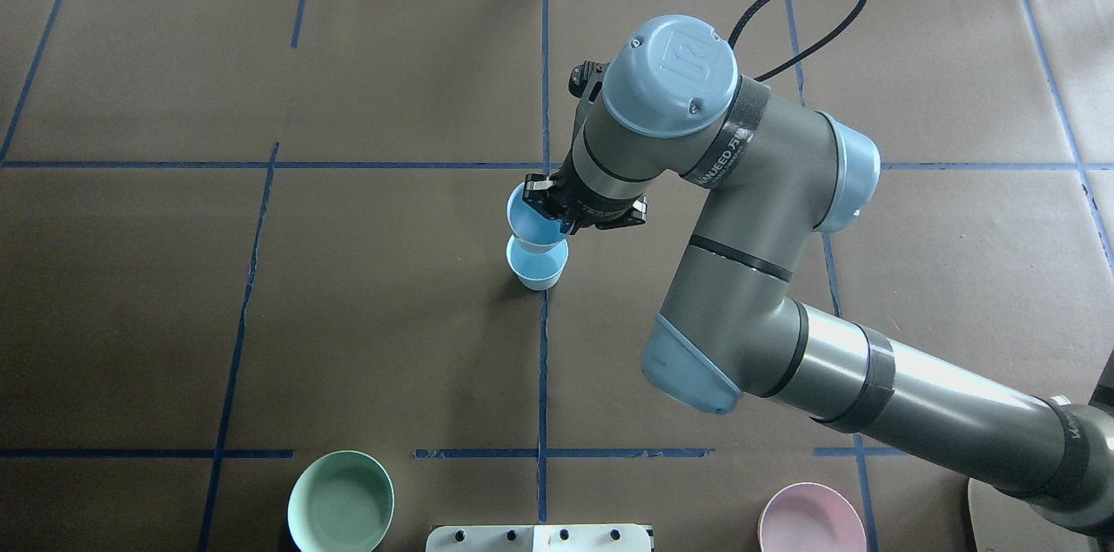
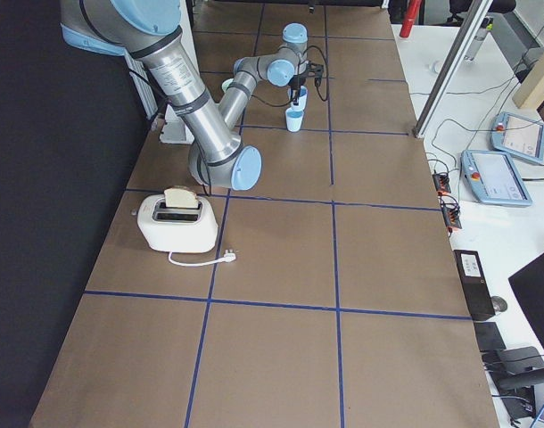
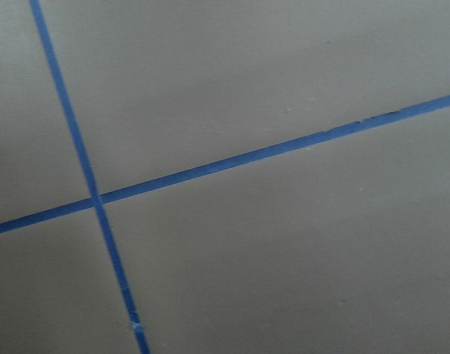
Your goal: Stack blue cups with both arms
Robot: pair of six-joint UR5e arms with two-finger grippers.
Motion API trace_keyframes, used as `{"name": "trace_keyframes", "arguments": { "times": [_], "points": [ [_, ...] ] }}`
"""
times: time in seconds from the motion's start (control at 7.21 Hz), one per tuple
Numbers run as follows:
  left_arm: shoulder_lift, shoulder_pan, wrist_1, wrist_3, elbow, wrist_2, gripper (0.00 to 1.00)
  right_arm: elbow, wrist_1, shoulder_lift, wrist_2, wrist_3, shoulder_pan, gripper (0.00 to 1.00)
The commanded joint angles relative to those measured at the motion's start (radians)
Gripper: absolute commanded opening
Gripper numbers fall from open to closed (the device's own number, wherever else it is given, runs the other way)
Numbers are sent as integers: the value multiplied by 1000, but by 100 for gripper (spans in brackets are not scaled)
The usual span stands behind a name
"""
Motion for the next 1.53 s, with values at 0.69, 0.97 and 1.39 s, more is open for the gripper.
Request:
{"name": "trace_keyframes", "arguments": {
  "times": [0.69,0.97,1.39],
  "points": [
    [5,-4,0,3,1,0,100,3,0,-3,-13,-4,-15,100],
    [8,-18,1,6,2,0,100,85,1,-61,-2,-25,52,100],
    [5,-155,4,100,127,-124,100,196,-4,-285,30,-369,233,100]
  ]
}}
